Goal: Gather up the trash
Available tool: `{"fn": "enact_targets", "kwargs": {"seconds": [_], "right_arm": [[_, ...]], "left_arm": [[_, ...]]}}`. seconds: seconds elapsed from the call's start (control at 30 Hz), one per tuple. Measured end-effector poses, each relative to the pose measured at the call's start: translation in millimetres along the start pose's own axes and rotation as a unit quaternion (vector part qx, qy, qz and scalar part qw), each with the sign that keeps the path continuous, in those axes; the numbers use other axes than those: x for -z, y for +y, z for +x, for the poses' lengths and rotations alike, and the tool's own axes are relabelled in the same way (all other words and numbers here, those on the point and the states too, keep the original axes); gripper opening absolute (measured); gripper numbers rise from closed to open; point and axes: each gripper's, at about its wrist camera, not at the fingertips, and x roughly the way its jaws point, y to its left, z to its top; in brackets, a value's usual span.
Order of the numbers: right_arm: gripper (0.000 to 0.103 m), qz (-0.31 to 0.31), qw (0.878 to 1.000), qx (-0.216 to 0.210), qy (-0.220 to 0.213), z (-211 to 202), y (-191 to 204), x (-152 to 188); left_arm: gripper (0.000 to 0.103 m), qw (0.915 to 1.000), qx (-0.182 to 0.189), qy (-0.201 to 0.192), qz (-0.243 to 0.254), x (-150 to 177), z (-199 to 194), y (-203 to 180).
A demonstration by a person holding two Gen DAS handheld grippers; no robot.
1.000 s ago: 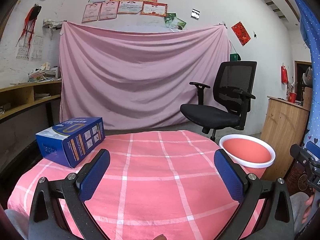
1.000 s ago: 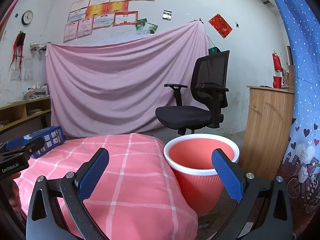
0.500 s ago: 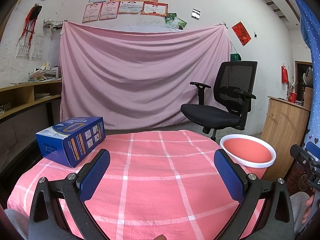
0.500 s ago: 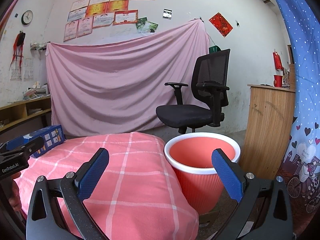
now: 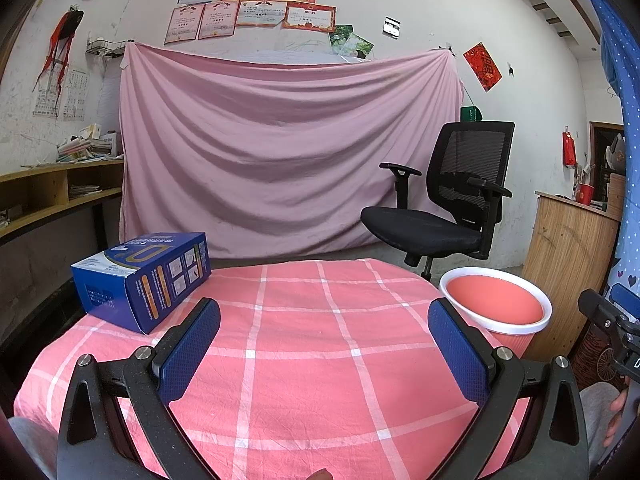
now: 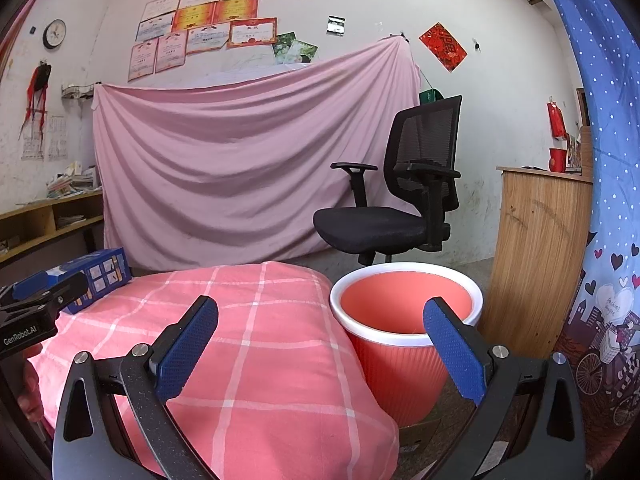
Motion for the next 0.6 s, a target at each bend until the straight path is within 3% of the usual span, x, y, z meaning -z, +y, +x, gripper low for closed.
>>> {"fn": "enact_targets", "kwargs": {"seconds": [0.6], "right_arm": [[0.103, -0.003, 1.0, -0.004, 0.005, 1.9, 4.2, 5.8]], "left_arm": [[0.102, 0.9999, -0.008, 0.003, 0.011, 5.6, 3.3, -1.8]]}}
